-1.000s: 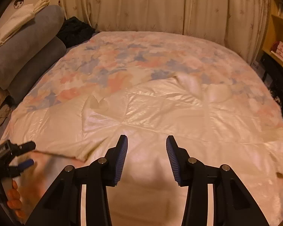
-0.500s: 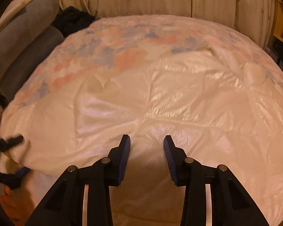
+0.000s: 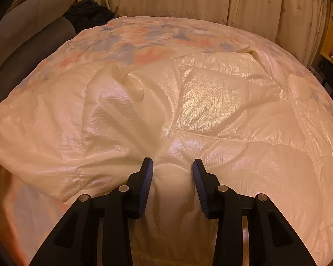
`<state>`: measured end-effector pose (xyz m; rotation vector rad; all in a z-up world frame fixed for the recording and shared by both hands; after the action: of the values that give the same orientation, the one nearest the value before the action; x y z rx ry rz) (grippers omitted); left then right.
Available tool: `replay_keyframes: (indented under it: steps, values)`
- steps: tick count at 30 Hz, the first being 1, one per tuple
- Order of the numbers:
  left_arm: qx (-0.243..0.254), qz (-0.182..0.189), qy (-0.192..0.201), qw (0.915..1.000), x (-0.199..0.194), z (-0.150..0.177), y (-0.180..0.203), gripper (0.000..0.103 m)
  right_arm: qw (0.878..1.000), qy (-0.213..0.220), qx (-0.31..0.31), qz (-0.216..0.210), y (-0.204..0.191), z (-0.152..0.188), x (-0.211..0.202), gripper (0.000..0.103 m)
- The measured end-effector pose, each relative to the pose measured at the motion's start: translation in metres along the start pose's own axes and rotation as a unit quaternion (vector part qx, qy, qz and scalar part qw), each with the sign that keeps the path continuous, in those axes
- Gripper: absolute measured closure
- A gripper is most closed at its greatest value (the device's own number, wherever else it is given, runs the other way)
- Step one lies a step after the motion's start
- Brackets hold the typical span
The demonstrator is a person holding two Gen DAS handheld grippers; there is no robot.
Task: Fold large clothes
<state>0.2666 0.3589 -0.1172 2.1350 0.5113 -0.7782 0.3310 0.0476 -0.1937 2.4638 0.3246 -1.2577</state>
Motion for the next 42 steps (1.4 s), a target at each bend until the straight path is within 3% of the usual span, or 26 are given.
replay_keyframes:
  steps: [5, 9, 12, 17, 22, 26, 30, 32, 33, 36, 38, 40, 42]
  values:
    - [0.134, -0.010, 0.049, 0.9897, -0.063, 0.017, 0.074, 0.098, 1.000, -0.019, 0.004, -0.010, 0.004, -0.002, 0.002, 0.065]
    - [0.199, -0.006, 0.055, 0.9784, -0.099, 0.038, 0.121, 0.098, 0.998, -0.050, 0.008, -0.036, 0.010, -0.012, -0.005, 0.065]
    - [0.241, 0.001, 0.049, 0.9694, -0.126, 0.059, 0.151, 0.098, 0.994, -0.043, 0.044, -0.087, 0.028, -0.015, -0.028, 0.065]
    - [0.312, 0.012, 0.043, 0.9492, -0.157, 0.113, 0.207, 0.098, 0.994, -0.013, 0.069, -0.082, 0.078, -0.004, -0.079, 0.065]
    - [0.376, 0.033, 0.021, 0.9257, -0.157, 0.183, 0.261, 0.098, 0.992, 0.002, 0.121, -0.028, 0.165, 0.036, -0.119, 0.065]
    - [0.418, 0.049, -0.016, 0.9071, -0.133, 0.261, 0.293, 0.098, 0.982, -0.015, 0.184, 0.036, 0.247, 0.085, -0.139, 0.065]
    - [0.477, 0.033, -0.072, 0.8755, -0.086, 0.349, 0.294, 0.098, 0.965, -0.052, 0.244, 0.086, 0.316, 0.134, -0.145, 0.065]
    - [0.504, 0.017, -0.102, 0.8574, -0.065, 0.390, 0.284, 0.098, 0.957, -0.067, 0.267, 0.087, 0.339, 0.157, -0.146, 0.064]
    - [0.512, 0.013, -0.105, 0.8526, -0.059, 0.402, 0.280, 0.097, 0.955, -0.071, 0.275, 0.081, 0.345, 0.166, -0.146, 0.063]
    - [0.536, 0.010, -0.075, 0.8406, -0.057, 0.426, 0.269, 0.088, 0.955, -0.072, 0.281, 0.060, 0.352, 0.178, -0.147, 0.051]
    - [0.536, 0.030, -0.083, 0.8395, -0.064, 0.428, 0.264, 0.076, 0.960, -0.056, 0.269, 0.047, 0.345, 0.179, -0.152, 0.039]
    - [0.527, 0.052, -0.105, 0.8415, -0.071, 0.423, 0.263, 0.047, 0.965, -0.040, 0.255, 0.035, 0.336, 0.175, -0.156, 0.028]
    - [0.510, 0.086, -0.148, 0.8431, -0.081, 0.411, 0.262, 0.029, 0.972, -0.016, 0.233, 0.014, 0.321, 0.161, -0.161, 0.020]
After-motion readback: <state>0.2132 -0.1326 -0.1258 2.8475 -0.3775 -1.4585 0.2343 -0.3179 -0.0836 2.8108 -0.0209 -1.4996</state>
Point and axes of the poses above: each gripper's, at about its wrist camera, not at the fingertips, and x roughly the way its jaws point, y to its right, z to its underside, the point moved 3 cm from there along x, roughly the way its jaws point, and after that the axes turned 15 degrees about -x, right-handed, at the moved point
